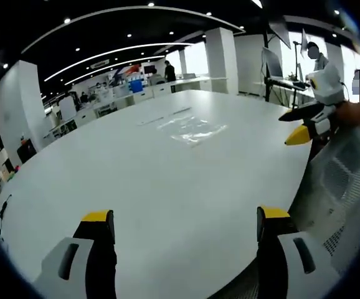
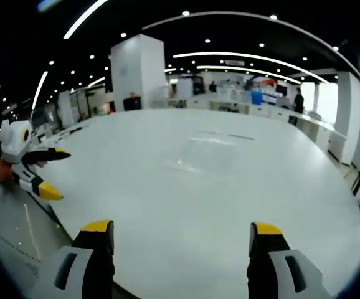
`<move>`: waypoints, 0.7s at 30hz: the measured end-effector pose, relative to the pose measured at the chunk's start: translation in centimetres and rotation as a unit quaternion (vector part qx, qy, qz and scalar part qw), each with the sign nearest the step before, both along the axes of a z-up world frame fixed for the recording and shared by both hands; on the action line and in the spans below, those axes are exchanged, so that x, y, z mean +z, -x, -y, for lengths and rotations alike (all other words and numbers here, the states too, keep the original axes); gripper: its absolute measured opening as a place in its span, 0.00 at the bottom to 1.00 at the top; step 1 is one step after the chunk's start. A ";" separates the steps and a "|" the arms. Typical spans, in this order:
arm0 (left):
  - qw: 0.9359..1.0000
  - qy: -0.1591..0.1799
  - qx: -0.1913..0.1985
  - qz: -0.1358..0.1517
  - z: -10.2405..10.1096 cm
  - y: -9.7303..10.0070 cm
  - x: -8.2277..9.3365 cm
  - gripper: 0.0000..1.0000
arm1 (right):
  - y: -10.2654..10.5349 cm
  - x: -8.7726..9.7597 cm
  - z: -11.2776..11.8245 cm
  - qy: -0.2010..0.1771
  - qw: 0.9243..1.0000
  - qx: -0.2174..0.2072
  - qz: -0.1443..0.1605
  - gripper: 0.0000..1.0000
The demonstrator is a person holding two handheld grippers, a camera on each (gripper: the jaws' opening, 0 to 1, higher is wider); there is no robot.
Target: Open the resealable bag by pulling the two sides of the seal apart until the entire bag opening is separated and visibly accessible.
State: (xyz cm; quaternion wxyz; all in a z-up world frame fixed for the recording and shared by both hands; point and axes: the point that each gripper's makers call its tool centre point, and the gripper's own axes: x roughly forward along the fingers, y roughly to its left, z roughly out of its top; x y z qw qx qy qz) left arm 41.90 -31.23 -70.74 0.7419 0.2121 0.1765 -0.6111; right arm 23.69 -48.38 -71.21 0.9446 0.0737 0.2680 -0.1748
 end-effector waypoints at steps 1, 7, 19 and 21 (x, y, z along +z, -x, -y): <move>1.000 0.000 0.000 0.000 0.0 0.0 0.0 0.93 | 0.0 0.0 0.0 -0.001 1.000 0.000 0.000 0.89; 1.000 -0.004 -0.002 0.004 0.0 0.0 -0.1 0.93 | 0.0 -0.2 -0.1 -0.001 1.000 0.003 -0.003 0.89; 1.000 0.000 -0.001 0.007 -0.1 -0.3 0.0 0.93 | 0.1 -0.3 -0.1 0.001 1.000 0.001 -0.009 0.88; 1.000 -0.002 -0.002 0.003 -0.1 -0.2 -0.1 0.93 | 0.1 -0.2 0.0 0.004 1.000 -0.002 -0.009 0.88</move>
